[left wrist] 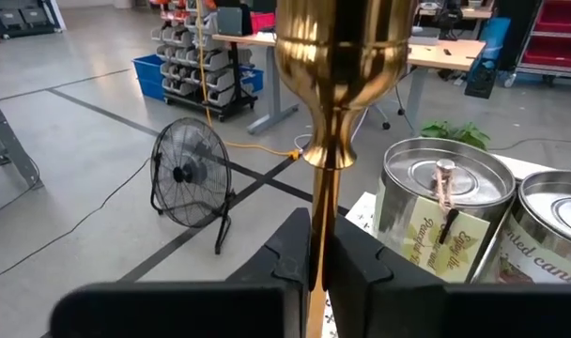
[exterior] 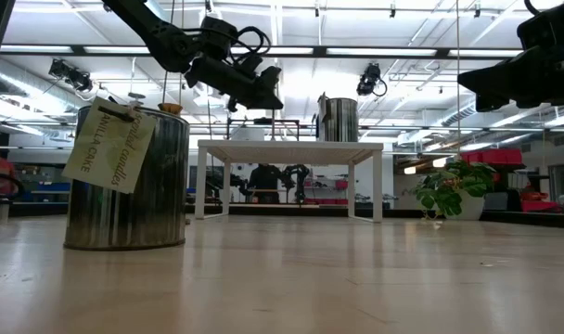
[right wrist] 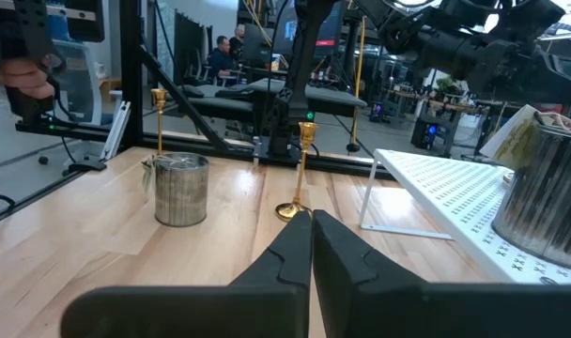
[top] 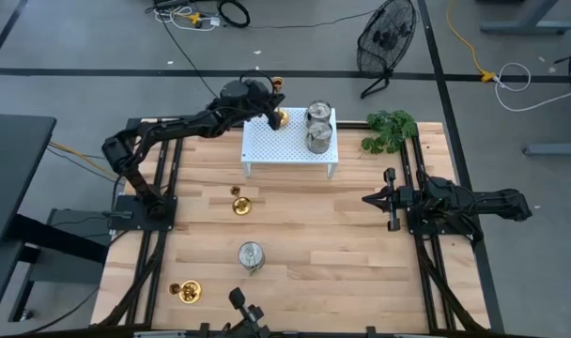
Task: Pick & Place candle stick holders
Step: Adjust the candle holder on the shelf
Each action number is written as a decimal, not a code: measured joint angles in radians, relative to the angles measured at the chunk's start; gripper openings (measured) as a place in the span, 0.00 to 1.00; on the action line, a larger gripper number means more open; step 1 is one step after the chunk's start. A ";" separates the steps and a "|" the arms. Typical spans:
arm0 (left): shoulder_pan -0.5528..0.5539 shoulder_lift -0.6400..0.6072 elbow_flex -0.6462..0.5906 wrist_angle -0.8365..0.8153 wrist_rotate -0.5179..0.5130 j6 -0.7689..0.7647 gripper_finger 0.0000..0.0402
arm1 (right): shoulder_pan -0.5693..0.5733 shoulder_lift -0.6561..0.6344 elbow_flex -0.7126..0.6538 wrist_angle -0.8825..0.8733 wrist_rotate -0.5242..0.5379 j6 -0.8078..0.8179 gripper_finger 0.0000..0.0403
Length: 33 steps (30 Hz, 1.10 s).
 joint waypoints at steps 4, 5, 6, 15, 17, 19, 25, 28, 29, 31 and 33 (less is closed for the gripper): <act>0.001 -0.015 0.000 -0.001 0.000 0.019 0.05 | 0.000 0.000 0.000 0.000 0.000 0.000 0.04; 0.001 -0.021 0.000 -0.002 0.000 0.023 0.05 | 0.000 0.000 0.000 0.000 0.000 0.000 0.04; 0.002 -0.027 0.000 -0.001 0.000 0.023 0.05 | 0.000 0.000 0.000 0.000 0.000 0.000 0.04; 0.004 -0.067 0.000 -0.018 -0.035 0.026 0.05 | 0.000 0.000 0.000 0.000 0.000 0.000 0.04; 0.007 -0.075 0.000 -0.028 -0.043 0.026 0.05 | 0.000 0.000 0.000 0.000 0.000 0.000 0.04; 0.009 -0.083 0.000 -0.041 -0.046 0.026 0.05 | 0.000 0.000 0.000 0.000 0.000 0.000 0.04; 0.013 -0.107 0.000 -0.122 -0.085 0.026 0.06 | 0.000 0.000 0.000 0.000 0.000 0.000 0.04; 0.013 -0.107 0.000 -0.135 -0.087 0.025 0.05 | 0.000 0.000 0.000 0.000 0.000 0.000 0.04; 0.013 -0.107 0.000 -0.136 -0.087 0.025 0.05 | 0.000 0.000 0.000 0.000 0.000 0.000 0.04; 0.013 -0.107 0.000 -0.133 -0.086 0.024 0.05 | 0.000 0.000 0.000 0.000 0.000 0.000 0.04; 0.013 -0.107 0.000 -0.139 -0.086 0.021 0.06 | 0.000 0.000 0.000 0.000 0.000 0.000 0.04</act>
